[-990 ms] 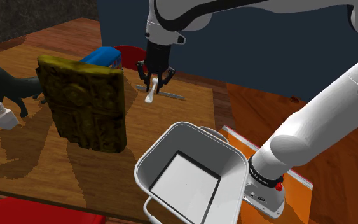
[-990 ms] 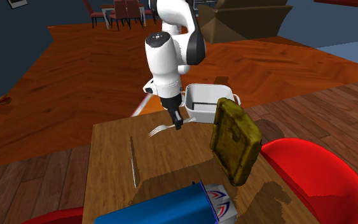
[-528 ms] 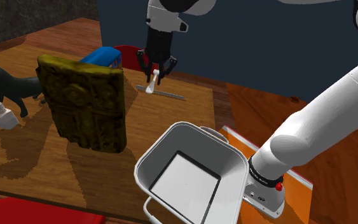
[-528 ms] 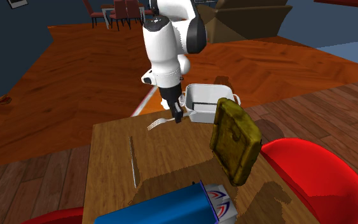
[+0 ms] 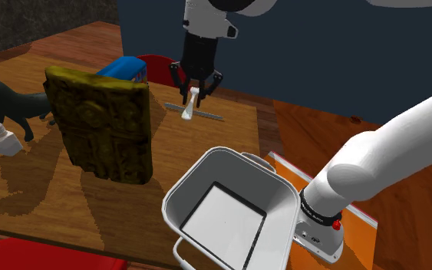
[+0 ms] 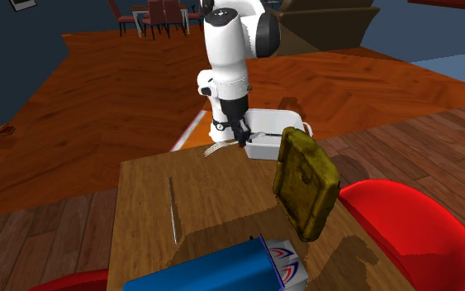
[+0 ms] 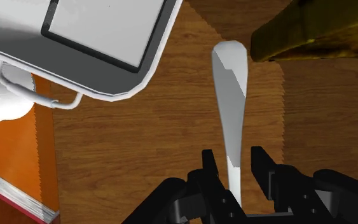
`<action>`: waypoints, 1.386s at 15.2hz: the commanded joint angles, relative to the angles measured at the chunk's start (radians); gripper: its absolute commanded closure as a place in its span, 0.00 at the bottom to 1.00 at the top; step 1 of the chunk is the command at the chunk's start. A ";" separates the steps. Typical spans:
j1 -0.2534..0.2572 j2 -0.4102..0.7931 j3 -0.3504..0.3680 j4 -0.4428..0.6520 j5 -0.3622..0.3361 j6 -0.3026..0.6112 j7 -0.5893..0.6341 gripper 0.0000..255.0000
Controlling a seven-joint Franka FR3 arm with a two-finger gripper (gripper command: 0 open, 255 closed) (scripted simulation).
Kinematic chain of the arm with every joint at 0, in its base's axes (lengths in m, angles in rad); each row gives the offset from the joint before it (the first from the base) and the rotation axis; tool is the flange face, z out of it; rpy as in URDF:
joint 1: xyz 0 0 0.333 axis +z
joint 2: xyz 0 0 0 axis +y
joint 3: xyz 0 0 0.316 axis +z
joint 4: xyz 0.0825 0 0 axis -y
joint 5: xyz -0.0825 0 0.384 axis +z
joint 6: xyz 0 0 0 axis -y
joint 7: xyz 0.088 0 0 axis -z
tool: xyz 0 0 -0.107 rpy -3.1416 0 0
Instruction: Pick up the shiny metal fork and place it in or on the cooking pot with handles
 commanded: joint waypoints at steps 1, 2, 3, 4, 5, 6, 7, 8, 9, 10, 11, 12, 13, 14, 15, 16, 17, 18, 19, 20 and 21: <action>0.020 -0.083 0.001 -0.071 0.034 -0.007 0.003 1.00; 0.031 -0.116 0.005 -0.099 0.049 -0.009 0.009 1.00; 0.044 -0.149 0.008 -0.126 0.064 -0.012 0.016 1.00; 0.057 -0.182 0.013 -0.152 0.079 -0.016 0.024 1.00; 0.070 -0.215 0.017 -0.177 0.094 -0.021 0.033 1.00; 0.084 -0.248 0.022 -0.200 0.109 -0.026 0.043 1.00; 0.098 -0.280 0.027 -0.223 0.124 -0.033 0.053 1.00; 0.113 -0.311 0.032 -0.245 0.139 -0.039 0.064 1.00; 0.129 -0.343 0.038 -0.265 0.154 -0.047 0.077 1.00; 0.144 -0.374 0.044 -0.285 0.169 -0.055 0.090 1.00; 0.161 -0.404 0.051 -0.303 0.184 -0.063 0.104 1.00; 0.177 -0.434 0.058 -0.320 0.200 -0.072 0.118 1.00; 0.194 -0.464 0.066 -0.336 0.215 -0.081 0.134 1.00; 0.212 -0.493 0.074 -0.351 0.230 -0.091 0.151 1.00; 0.230 -0.521 0.082 -0.365 0.245 -0.101 0.169 1.00; 0.248 -0.548 0.091 -0.378 0.261 -0.111 0.187 1.00; 0.267 -0.575 0.101 -0.389 0.276 -0.121 0.207 1.00; 0.285 -0.600 0.111 -0.399 0.292 -0.131 0.227 1.00; 0.304 -0.625 0.121 -0.408 0.308 -0.141 0.248 1.00; 0.314 -0.638 0.127 -0.413 0.317 -0.146 0.260 1.00; 0.316 -0.638 0.133 -0.425 0.322 -0.134 0.257 1.00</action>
